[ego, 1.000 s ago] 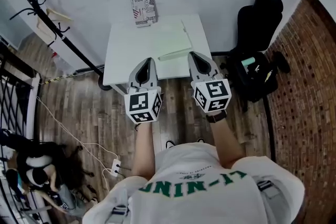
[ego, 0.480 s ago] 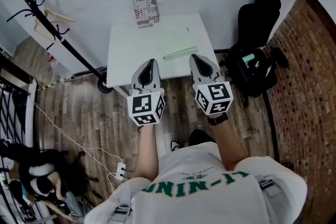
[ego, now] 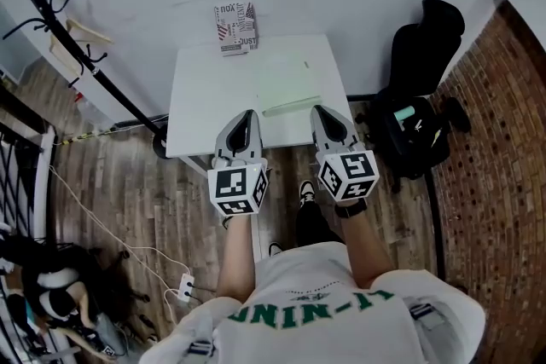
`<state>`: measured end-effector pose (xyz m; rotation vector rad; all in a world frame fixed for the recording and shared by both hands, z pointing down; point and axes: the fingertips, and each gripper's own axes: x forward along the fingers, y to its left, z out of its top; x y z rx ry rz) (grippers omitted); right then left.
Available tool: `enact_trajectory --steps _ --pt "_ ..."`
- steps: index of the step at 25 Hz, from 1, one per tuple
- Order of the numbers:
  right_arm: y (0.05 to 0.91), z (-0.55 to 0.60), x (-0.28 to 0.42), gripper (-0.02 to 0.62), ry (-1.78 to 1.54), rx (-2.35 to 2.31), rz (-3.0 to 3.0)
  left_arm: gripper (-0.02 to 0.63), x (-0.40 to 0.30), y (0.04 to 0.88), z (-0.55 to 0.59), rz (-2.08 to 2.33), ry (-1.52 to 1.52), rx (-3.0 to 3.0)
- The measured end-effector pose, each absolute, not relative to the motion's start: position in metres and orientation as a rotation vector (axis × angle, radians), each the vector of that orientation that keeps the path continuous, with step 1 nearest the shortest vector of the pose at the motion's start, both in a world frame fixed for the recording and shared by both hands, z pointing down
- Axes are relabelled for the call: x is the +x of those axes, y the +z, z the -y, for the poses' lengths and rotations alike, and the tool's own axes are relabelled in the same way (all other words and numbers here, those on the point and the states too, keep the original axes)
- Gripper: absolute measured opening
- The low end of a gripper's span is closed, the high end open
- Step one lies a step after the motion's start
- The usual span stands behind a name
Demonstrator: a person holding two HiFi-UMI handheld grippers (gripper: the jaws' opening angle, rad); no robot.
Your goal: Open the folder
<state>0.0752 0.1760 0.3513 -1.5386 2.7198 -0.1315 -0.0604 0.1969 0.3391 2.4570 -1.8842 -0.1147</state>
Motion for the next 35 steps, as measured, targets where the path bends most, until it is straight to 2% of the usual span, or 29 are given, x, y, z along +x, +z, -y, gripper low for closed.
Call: enact_trajectory --steps 11,20,35 --pt "0.329 0.013 0.079 0.017 -0.143 -1.305 -2.782 0.014 -0.03 0.306 -0.016 1.998 -0.103 2.459" --pt "0.349 0.137 0.104 0.017 -0.246 -1.184 -2.871 0.014 0.003 0.321 0.101 2.038 -0.052 2.384" --pt "0.45 0.223 0.108 0.029 -0.567 -1.189 -2.993 0.014 0.012 0.375 0.201 1.903 -0.004 2.412"
